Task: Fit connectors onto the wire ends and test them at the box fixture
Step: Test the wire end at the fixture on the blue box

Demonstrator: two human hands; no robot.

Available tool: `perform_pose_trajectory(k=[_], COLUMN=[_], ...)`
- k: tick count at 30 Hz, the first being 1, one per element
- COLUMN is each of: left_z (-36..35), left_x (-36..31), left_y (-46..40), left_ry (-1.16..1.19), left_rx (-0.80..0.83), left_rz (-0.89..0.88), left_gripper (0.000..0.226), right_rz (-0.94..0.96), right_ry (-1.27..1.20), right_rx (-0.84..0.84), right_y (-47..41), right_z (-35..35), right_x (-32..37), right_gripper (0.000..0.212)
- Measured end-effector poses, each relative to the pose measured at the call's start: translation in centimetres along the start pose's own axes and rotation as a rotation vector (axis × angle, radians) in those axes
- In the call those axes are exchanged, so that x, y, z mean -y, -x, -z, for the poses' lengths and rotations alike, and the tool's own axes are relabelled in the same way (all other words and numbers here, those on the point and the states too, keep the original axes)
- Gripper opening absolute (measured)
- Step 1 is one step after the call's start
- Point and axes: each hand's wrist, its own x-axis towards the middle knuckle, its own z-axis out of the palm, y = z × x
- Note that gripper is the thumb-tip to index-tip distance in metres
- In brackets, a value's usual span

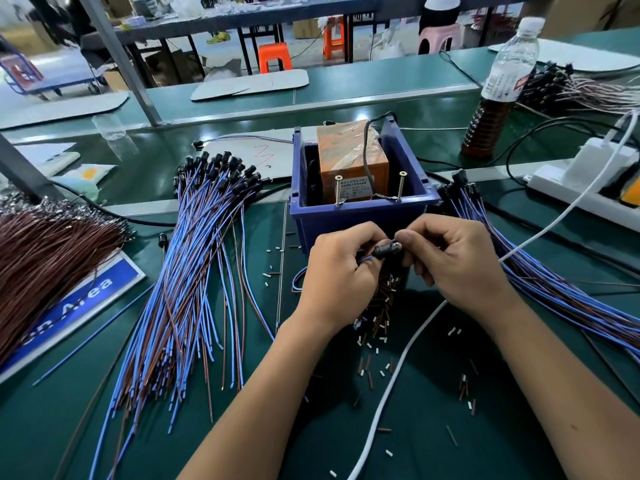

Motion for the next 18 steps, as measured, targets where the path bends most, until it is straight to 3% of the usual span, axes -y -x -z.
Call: perform_pose_trajectory(k=[6,11,15,18], left_z=[0.3,1.1,0.9,0.4], left_x=[0.0,0.2,-0.5,-1.0], left_y=[-0.1,-0.3,-0.1,0.1], left_ry=[0.077,0.226,0.308,0.371], left_rx=[0.015,-0.103,-0.136,-0.152], left_rz=[0.027,0.079,0.074,0.080], left_gripper=[0.020,0.018,0.018,0.018], right_rz=[0.017,0.002,0.019,0.015], right_ry=[-0.006,-0.122,-0.040,-0.201], right_rx=[-0.009,-0.158,0.009,0.026], right_y=[0.2,-0.1,0.2,0.4], right_z=[-0.5,1.5,0.5,-1.1], right_x=[0.2,0.5,0.7,0.9], right_gripper=[0.026,0.029,0.020,0.016])
